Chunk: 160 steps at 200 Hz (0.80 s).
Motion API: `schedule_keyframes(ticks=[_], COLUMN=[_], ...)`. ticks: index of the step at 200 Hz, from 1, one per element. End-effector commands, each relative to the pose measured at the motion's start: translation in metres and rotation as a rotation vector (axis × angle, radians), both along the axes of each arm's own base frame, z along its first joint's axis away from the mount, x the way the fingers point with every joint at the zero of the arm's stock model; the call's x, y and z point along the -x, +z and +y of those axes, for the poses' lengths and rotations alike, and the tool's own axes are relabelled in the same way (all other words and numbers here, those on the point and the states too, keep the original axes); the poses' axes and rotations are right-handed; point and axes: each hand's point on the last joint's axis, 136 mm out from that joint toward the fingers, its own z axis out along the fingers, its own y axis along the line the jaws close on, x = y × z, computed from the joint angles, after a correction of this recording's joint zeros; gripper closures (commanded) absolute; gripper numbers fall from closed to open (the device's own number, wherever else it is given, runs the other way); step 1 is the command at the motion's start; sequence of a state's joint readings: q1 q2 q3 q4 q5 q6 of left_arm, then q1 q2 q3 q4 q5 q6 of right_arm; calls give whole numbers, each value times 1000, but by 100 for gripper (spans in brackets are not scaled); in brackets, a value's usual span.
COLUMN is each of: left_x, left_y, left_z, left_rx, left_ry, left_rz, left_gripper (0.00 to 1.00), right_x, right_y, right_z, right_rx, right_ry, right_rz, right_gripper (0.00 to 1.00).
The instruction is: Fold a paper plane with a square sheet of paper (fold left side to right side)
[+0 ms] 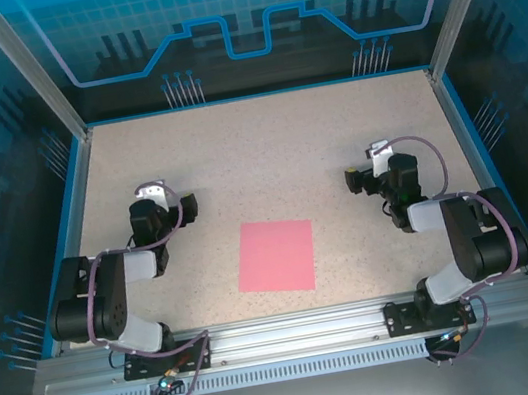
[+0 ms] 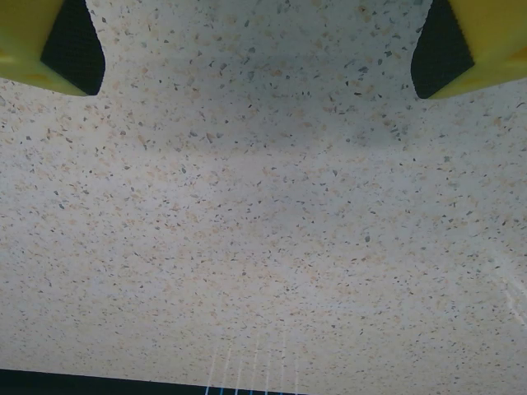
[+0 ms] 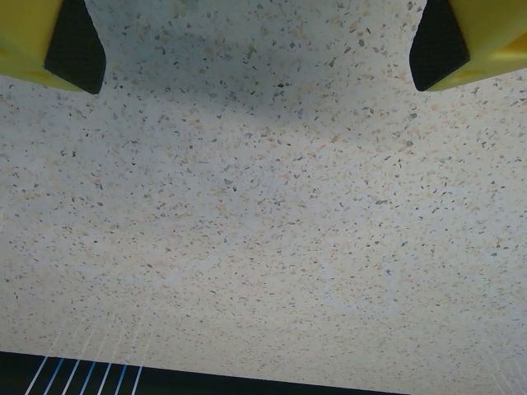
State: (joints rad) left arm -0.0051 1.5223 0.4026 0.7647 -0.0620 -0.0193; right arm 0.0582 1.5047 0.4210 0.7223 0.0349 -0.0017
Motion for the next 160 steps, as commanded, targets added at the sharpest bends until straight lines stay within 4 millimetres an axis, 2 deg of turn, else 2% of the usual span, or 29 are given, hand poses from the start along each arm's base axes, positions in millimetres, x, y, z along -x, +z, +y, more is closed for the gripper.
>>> schedule_keyframes(ticks=[1,141,160], left_x=[-7,-6,-6], left_y=[12,13,19], left_z=[0,0,10], left_rx=[-2,-1,-1], left_ry=[-14,-15,46], left_rz=[-35,-36,-36], left_gripper=[1,1,1], right_x=[-7,-7,-7], right_y=[11,11,11], right_z=[0,-1,-1], right_rx=[5,4,4], right_ry=[10,9,9], right_rz=[-32,-31,-31], right_gripper=[1,1,1])
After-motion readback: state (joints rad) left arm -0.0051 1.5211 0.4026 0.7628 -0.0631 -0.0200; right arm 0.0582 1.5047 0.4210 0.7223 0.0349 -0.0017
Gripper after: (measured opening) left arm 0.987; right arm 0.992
